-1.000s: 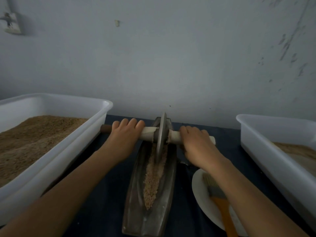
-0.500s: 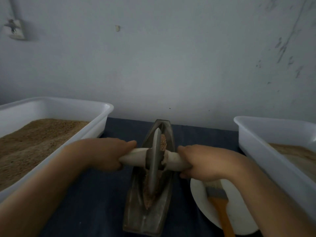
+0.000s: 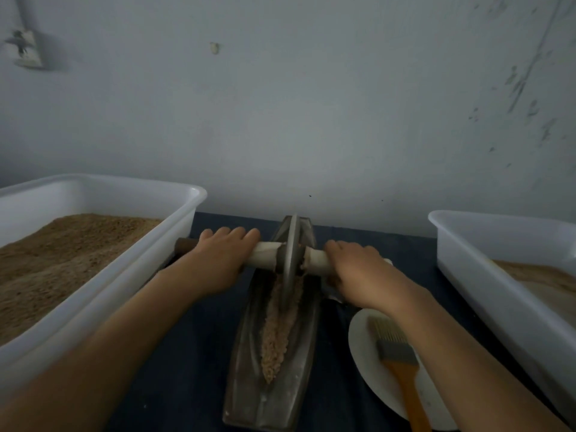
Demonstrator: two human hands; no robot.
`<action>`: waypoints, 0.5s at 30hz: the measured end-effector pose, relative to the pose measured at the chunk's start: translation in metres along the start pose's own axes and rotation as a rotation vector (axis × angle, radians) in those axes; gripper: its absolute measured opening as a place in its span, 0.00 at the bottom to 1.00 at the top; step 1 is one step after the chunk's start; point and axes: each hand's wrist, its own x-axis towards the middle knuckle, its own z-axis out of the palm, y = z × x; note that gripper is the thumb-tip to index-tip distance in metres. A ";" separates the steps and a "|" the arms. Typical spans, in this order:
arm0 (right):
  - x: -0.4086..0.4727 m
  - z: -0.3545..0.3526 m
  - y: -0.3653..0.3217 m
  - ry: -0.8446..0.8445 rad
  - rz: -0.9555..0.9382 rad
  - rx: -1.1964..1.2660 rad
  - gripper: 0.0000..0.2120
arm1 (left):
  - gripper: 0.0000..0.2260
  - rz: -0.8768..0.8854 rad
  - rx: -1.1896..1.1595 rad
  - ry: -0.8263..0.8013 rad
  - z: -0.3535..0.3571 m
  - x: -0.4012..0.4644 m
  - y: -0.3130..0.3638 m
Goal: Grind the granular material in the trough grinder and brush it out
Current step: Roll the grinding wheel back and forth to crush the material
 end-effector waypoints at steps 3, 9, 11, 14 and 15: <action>0.007 0.011 0.003 0.152 0.012 -0.063 0.14 | 0.17 -0.008 -0.061 0.188 0.013 0.008 -0.001; 0.005 0.008 -0.001 0.140 -0.017 -0.067 0.14 | 0.17 -0.018 -0.098 0.112 0.011 0.004 -0.003; 0.000 0.000 -0.004 0.056 -0.032 -0.062 0.13 | 0.18 -0.006 -0.078 -0.011 0.002 -0.003 -0.002; -0.011 -0.016 -0.009 -0.161 -0.037 0.052 0.13 | 0.18 0.045 -0.101 -0.212 -0.021 -0.017 0.001; -0.015 -0.022 -0.011 -0.236 -0.043 0.093 0.13 | 0.17 0.066 -0.125 -0.280 -0.029 -0.022 0.002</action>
